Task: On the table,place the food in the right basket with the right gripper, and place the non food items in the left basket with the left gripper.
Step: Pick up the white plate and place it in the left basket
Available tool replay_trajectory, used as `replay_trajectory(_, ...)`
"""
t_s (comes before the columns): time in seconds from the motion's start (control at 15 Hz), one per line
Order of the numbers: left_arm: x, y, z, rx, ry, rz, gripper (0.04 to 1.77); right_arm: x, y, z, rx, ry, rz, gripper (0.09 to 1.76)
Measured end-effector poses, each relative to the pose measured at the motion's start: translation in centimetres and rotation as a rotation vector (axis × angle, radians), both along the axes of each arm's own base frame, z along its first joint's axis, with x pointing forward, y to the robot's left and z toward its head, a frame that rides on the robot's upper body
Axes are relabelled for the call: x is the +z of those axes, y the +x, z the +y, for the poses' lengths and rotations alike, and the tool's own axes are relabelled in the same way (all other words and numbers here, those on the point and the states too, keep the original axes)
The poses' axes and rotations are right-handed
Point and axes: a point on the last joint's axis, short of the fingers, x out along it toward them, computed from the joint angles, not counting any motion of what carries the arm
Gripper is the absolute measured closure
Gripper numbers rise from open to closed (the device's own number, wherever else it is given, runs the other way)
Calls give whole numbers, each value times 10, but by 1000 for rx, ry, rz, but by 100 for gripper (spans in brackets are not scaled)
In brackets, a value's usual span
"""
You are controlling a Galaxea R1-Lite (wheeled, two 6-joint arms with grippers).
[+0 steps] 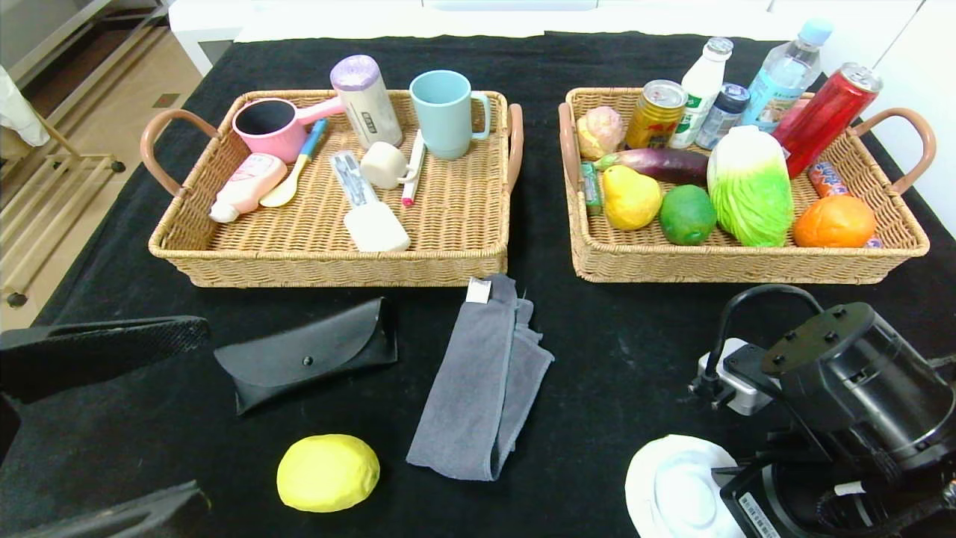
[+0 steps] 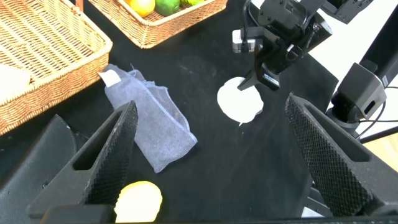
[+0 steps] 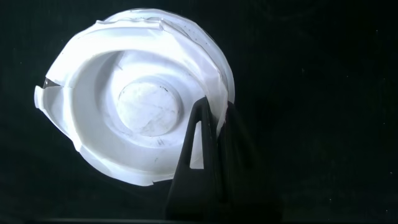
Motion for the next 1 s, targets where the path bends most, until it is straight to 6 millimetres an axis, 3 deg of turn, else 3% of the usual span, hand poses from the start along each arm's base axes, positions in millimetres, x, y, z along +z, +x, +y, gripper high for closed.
replay_trajectory(0.6, 0, 0, 0, 0, 0, 0, 9, 1, -2, -1, 3, 1, -2, 172)
replay_trajectory(1.0, 0, 1, 0, 0, 2, 3, 9, 27, -11, -10, 6, 89, -83, 172)
